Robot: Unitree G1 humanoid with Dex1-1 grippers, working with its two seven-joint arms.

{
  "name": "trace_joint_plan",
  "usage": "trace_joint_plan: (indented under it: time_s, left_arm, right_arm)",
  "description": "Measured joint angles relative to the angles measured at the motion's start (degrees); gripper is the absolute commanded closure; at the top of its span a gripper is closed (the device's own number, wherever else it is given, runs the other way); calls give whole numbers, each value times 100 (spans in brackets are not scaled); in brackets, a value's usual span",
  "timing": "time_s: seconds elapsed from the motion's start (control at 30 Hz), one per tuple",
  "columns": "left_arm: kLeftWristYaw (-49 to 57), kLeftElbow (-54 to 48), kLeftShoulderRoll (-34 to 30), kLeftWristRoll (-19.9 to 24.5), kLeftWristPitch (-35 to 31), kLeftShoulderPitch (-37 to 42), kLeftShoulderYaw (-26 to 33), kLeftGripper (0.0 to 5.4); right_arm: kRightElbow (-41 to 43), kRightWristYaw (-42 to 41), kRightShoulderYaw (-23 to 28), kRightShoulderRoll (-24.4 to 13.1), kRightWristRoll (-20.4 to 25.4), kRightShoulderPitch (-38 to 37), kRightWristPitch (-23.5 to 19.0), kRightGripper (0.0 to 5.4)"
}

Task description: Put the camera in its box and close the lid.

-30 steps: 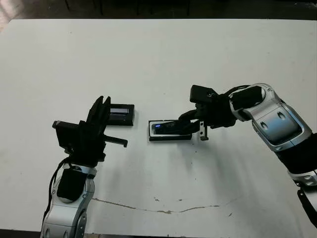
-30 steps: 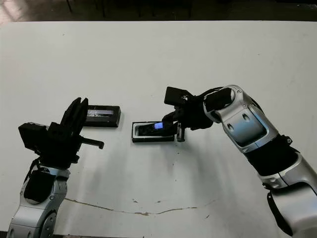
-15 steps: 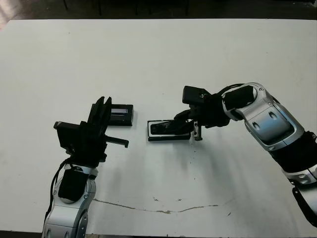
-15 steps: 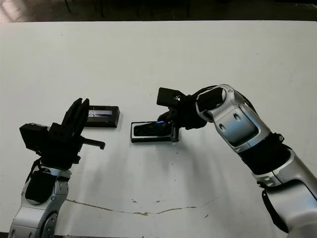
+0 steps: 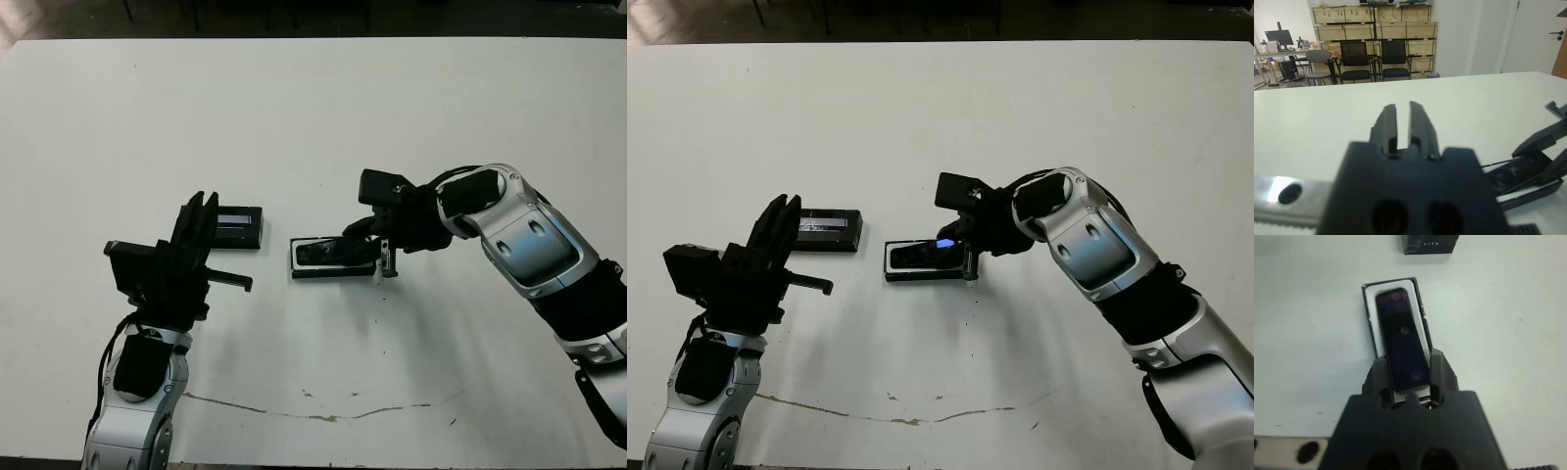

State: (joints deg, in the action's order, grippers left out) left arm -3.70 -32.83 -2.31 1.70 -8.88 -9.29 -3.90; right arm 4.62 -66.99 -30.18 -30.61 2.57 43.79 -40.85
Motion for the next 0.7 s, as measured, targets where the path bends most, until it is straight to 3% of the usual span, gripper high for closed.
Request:
trace_joint_plan:
  time_s: [0.33, 0.7]
  left_arm:
    - [-3, 0, -4, -19, 1, -15, 25, 540]
    - [-22, 0, -4, -10, 1, -12, 42, 540]
  right_arm:
    - [-350, -360, 507, 102, 669, -28, 797, 245]
    - [-241, -273, 1016, 46, 907, -110, 878, 3]
